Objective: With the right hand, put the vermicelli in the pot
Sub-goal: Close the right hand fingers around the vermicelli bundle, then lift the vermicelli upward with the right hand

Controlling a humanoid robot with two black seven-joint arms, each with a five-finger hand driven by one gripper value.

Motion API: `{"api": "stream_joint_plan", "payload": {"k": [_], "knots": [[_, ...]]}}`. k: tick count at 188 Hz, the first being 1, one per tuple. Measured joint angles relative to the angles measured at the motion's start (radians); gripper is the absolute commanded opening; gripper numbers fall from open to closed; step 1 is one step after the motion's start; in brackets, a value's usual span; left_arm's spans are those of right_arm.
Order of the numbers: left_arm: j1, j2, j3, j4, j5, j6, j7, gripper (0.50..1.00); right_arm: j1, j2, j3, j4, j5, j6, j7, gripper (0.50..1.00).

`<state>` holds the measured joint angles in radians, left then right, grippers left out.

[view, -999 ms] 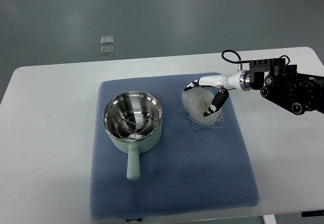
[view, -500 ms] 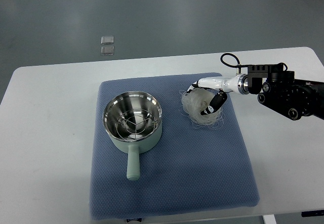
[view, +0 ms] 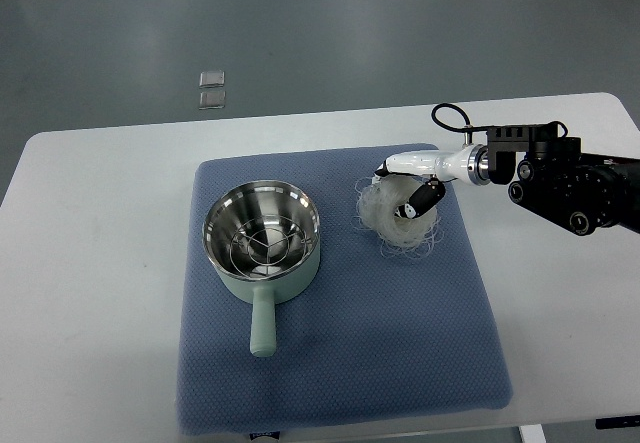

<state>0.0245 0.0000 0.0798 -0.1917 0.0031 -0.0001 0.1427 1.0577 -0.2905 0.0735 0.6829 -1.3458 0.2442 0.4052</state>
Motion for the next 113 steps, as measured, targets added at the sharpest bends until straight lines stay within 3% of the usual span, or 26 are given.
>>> {"api": "stream_joint_plan", "payload": {"k": [113], "knots": [[0.000, 0.000, 0.000, 0.000, 0.000, 0.000, 0.000, 1.000, 0.202, 0.001, 0.000, 0.006, 0.005, 0.050, 0.030, 0.500]]}}
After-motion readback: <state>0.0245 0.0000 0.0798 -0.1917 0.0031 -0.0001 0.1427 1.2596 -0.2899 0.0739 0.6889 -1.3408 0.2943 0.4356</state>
